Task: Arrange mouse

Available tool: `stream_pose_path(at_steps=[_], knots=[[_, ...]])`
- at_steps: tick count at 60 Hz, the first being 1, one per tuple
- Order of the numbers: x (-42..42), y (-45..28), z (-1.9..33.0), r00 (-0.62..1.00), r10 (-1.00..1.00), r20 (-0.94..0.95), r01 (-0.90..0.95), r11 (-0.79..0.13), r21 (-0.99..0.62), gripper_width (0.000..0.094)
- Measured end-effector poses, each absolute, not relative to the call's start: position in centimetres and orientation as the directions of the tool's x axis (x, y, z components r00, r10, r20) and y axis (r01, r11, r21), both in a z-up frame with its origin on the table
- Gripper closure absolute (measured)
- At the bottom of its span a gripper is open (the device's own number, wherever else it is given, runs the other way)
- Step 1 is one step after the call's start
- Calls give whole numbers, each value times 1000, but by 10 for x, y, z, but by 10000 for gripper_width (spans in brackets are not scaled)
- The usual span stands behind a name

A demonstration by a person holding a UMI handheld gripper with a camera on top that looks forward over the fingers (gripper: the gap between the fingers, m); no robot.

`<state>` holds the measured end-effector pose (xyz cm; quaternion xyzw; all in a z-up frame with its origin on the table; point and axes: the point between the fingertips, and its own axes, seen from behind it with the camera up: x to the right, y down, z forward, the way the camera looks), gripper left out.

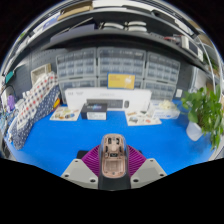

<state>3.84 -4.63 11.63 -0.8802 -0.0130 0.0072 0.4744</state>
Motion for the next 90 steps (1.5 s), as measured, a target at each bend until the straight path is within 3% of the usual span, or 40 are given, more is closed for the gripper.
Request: stream_pose_path(at_steps=[8, 19, 28, 38, 39, 41, 47, 70, 90], knots=[[27, -55, 44, 999, 33, -1, 20, -638, -770, 618], [32, -71, -16, 999, 35, 8, 30, -712, -701, 614], [33, -70, -17, 999, 52, 0, 36, -692, -721, 587], [34, -70, -18, 999, 50, 10, 42, -698, -715, 478], [34, -70, -18, 999, 45, 6, 36, -701, -712, 455], [36, -71, -17, 999, 32, 4, 26, -707, -706, 305], [45, -75, -5, 1000, -4, 13, 6, -711, -703, 121], [41, -128, 135, 998, -65, -3, -41, -591, -806, 116], [42, -206, 175, 1000, 6, -14, -9, -545, -838, 118]])
